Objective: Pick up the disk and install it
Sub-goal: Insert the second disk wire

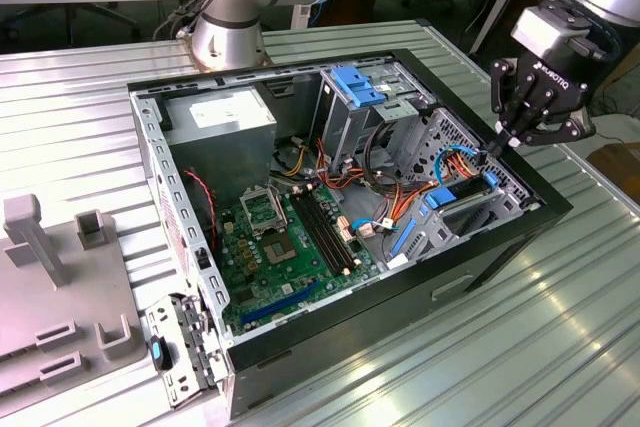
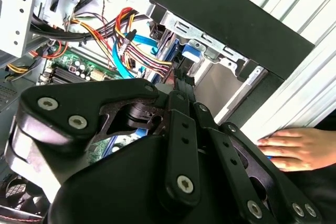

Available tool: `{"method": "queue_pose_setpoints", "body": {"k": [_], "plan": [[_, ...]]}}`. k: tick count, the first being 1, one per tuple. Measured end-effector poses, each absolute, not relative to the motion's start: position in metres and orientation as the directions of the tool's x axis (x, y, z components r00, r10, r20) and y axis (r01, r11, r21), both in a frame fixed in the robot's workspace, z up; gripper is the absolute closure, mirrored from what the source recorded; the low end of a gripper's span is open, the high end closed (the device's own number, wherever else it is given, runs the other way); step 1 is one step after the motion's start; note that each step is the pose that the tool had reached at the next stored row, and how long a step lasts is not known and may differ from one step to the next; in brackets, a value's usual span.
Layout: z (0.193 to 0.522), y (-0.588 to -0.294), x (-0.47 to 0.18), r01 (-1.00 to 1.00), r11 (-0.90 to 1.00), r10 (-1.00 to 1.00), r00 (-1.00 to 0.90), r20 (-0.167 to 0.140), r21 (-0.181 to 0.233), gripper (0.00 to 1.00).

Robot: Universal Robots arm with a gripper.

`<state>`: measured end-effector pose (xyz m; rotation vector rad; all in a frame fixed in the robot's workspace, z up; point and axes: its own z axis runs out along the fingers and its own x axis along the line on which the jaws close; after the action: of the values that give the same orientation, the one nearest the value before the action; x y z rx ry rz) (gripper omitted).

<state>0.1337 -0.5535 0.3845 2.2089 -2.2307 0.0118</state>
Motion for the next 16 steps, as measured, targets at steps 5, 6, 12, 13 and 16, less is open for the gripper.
{"method": "queue_pose_setpoints", "body": {"k": [5, 6, 12, 13, 16], "plan": [[0.389, -0.553, 0.131, -1.0, 0.012, -1.0, -0.012, 0.007, -0.002, 0.89], [0.389, -0.553, 0.13, -1.0, 0.012, -1.0, -0.012, 0.007, -0.002, 0.89], [0.389, -0.55, 0.121, -1.0, 0.018, -1.0, -0.018, 0.007, -0.004, 0.76], [0.389, -0.549, 0.121, -1.0, 0.019, -1.0, -0.019, 0.007, -0.004, 0.71], [0.388, -0.544, 0.121, -1.0, 0.025, -1.0, -0.025, 0.007, -0.004, 0.64]]}}
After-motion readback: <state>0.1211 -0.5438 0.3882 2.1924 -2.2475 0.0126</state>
